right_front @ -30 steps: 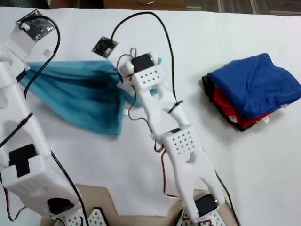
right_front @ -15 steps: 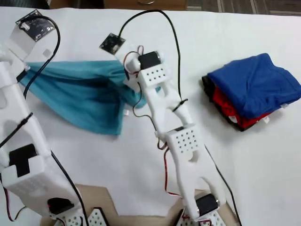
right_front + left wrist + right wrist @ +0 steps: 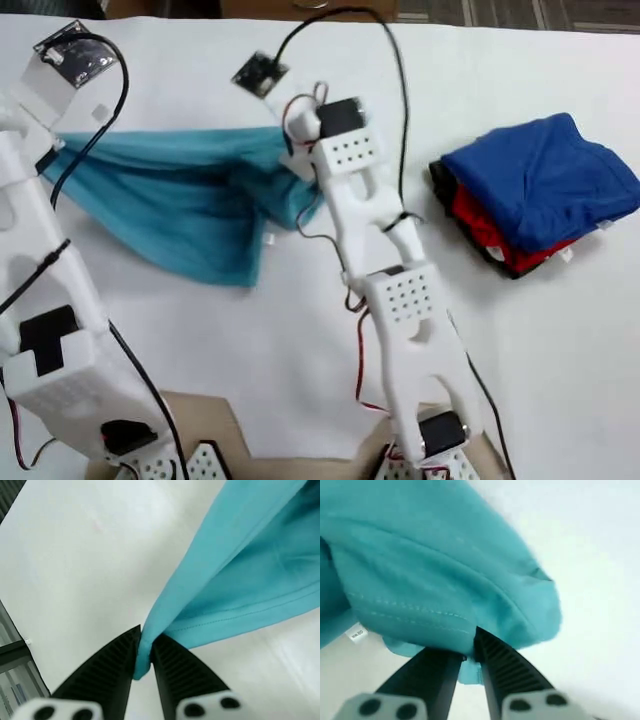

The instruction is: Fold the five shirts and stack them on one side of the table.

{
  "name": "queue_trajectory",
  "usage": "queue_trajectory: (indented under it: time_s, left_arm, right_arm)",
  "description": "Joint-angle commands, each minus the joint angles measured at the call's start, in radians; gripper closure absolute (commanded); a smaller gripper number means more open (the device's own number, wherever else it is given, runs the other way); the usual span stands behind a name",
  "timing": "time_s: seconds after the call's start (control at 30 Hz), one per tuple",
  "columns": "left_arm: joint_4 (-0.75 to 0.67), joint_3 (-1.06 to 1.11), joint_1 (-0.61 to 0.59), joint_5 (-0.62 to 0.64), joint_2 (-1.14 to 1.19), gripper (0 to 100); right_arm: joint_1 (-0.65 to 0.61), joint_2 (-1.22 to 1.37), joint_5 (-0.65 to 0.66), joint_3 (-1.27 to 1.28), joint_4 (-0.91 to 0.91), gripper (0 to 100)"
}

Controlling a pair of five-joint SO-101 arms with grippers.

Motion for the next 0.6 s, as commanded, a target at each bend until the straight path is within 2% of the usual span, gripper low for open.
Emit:
queue_trajectory:
  time_s: [0.0, 0.57]
  left_arm:
    - [0.006, -0.033, 0.029, 0.011, -0.011, 98]
    - [0.006, -0.073, 0.064, 0.100, -0.071, 98]
  right_arm:
    - [0.008, -0.147, -0.002, -0.109, 0.051, 97.7]
    - [0.022, -0.403, 0.000, -0.164, 0.131, 97.7]
